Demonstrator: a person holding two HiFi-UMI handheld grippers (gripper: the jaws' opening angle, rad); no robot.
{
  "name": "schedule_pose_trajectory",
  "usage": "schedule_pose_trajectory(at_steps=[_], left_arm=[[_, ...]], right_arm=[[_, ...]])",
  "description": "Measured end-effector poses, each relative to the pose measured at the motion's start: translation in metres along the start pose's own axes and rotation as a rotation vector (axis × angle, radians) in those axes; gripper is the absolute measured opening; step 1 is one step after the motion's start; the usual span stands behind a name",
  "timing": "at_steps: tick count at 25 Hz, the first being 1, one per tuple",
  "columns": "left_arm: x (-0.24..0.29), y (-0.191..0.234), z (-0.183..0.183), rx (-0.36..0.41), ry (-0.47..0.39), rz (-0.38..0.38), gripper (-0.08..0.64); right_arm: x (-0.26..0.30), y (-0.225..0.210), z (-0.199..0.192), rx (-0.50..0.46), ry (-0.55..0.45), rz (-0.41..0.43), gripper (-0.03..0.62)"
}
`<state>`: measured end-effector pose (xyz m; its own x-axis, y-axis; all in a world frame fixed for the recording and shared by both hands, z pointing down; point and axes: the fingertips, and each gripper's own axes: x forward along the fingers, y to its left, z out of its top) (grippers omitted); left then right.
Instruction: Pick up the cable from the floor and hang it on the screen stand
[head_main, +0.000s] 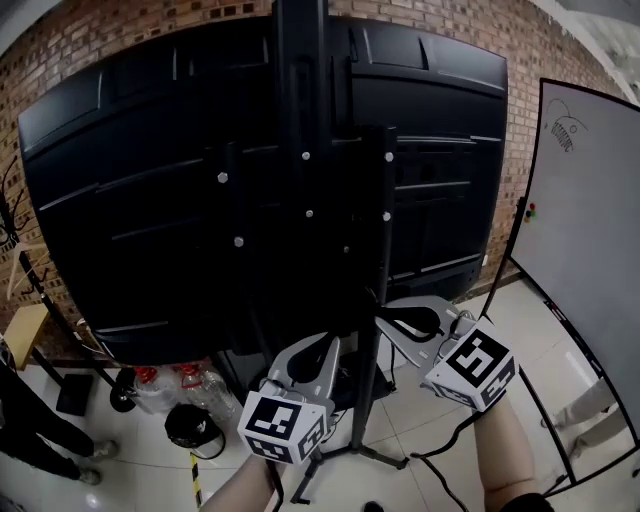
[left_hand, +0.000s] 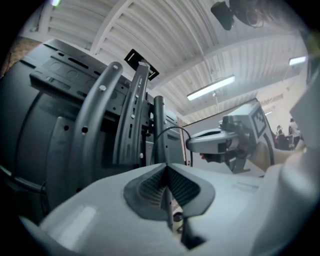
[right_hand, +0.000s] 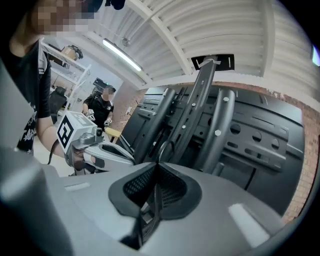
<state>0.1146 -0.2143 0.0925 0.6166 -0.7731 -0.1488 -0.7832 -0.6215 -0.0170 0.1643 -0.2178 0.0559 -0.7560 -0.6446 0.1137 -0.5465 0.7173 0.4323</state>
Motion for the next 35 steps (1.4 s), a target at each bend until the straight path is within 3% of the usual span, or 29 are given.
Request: schedule_pose_trajectory(at_steps=[5,11,22,29,35], left_arm=[[0.035,0.002,0.023,0.06,-0.016,0.051,0.005],[0.067,0.005,0.054,0.05,-0.038,0.057,0.005],[0.109,0.021,0.131,0.163,-0.095,0.087,0.005],[0.123,0.037,0.141,0.182,-0.09,0.092,0.005],[0.133,0.04,0.136,0.184,-0.081,0.082,0.005]], right_arm=[[-0.004,-0.044,0.028,-0.052,-0.072,0.022,0.014],[-0.009,-0.091,0.08,-0.112,-0.156,0.001,0.015],[-0.008,-0.18,0.163,-0.01,-0.281,-0.039,0.015],[0.001,-0.218,0.159,0.04,-0.275,-0.09,0.015],[-0.003,-0.24,0.123,0.123,-0.23,-0.143,0.015]])
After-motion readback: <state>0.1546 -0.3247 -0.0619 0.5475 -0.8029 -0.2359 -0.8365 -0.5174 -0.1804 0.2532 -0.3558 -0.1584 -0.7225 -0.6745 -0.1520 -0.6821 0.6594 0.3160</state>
